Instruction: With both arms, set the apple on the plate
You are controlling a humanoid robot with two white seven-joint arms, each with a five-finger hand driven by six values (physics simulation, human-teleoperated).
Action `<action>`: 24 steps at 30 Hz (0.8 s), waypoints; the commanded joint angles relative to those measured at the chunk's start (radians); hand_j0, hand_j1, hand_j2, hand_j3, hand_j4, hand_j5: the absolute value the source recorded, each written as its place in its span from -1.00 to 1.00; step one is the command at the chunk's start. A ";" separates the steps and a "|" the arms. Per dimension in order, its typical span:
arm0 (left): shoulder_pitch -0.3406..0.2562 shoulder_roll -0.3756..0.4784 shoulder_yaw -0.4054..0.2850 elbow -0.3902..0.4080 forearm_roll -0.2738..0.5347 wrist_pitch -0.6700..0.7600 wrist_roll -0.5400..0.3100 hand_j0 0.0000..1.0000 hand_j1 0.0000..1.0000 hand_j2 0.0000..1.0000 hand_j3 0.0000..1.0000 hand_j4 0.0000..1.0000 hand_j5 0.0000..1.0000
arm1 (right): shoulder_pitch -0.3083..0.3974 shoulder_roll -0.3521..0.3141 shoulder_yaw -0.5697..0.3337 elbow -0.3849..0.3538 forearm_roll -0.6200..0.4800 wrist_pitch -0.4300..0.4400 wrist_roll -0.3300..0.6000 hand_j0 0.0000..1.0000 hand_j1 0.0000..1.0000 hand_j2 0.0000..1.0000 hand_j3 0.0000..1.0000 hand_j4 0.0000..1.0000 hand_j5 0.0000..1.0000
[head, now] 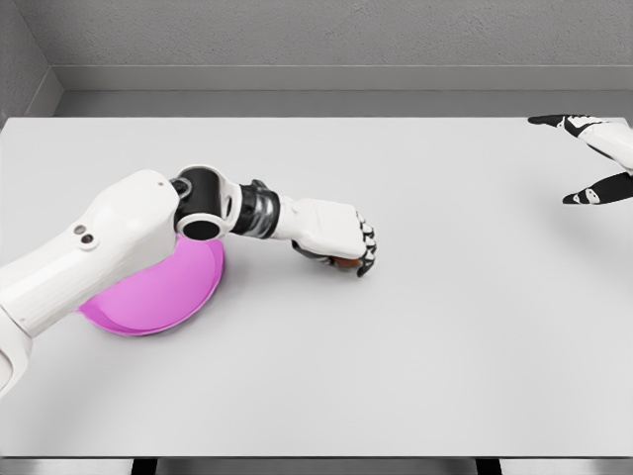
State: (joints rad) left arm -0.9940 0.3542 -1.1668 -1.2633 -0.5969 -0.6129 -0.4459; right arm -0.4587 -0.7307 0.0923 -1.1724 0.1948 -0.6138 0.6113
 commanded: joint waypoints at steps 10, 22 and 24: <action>-0.008 0.308 0.136 -0.067 0.170 0.002 -0.002 0.02 0.02 0.02 0.02 0.02 0.02 | 0.000 -0.003 0.000 -0.001 -0.008 0.003 0.000 1.00 1.00 1.00 1.00 1.00 1.00; 0.063 0.614 0.142 -0.062 0.177 0.002 -0.002 0.02 0.02 0.02 0.02 0.02 0.02 | 0.002 -0.012 0.000 -0.001 -0.008 0.003 0.000 1.00 1.00 1.00 1.00 1.00 1.00; 0.075 0.611 0.142 -0.065 0.177 0.002 -0.002 0.03 0.03 0.03 0.03 0.03 0.03 | 0.005 -0.012 0.000 -0.001 -0.008 0.003 0.000 1.00 1.00 1.00 1.00 1.00 1.00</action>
State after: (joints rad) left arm -0.9173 0.9525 -1.0258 -1.3260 -0.4266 -0.6132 -0.4476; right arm -0.4495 -0.7407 0.0916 -1.1729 0.1950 -0.6139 0.6114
